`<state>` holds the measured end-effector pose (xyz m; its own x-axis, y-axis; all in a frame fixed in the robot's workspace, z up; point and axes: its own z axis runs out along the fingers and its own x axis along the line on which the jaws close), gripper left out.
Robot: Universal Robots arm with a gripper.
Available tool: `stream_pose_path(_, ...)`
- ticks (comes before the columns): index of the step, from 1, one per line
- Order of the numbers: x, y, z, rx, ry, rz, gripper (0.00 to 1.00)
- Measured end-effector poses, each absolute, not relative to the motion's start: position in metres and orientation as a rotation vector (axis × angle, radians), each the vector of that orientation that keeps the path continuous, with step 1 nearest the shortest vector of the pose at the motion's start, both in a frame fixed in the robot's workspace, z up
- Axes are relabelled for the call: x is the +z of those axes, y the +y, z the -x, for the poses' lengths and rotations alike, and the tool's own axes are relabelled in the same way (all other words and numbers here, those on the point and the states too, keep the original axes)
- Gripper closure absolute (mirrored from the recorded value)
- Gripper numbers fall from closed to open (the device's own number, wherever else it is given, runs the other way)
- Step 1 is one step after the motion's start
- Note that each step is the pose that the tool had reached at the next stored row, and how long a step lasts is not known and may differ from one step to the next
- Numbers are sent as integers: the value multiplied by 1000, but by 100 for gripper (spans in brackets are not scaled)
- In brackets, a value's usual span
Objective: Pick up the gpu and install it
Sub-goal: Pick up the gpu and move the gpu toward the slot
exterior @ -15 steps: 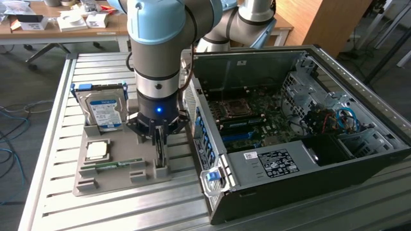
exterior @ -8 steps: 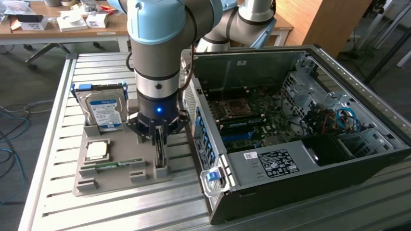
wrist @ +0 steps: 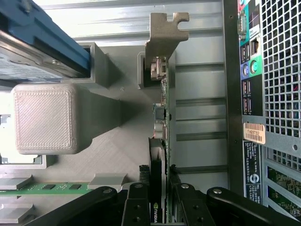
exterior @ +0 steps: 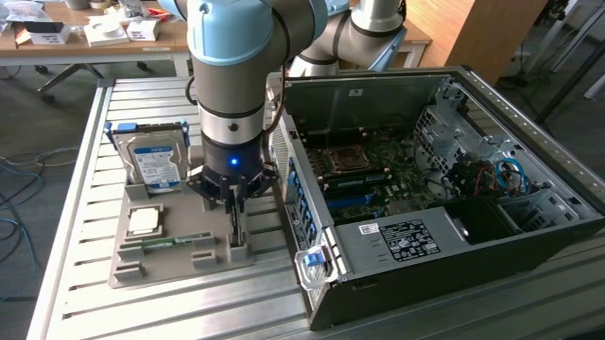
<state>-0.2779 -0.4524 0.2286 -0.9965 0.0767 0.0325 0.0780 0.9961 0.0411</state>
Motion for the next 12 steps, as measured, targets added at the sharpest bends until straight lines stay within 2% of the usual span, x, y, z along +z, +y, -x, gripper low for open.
stream_pose_path(12, 229, -452, 278, -66, -3108, 120, 74)
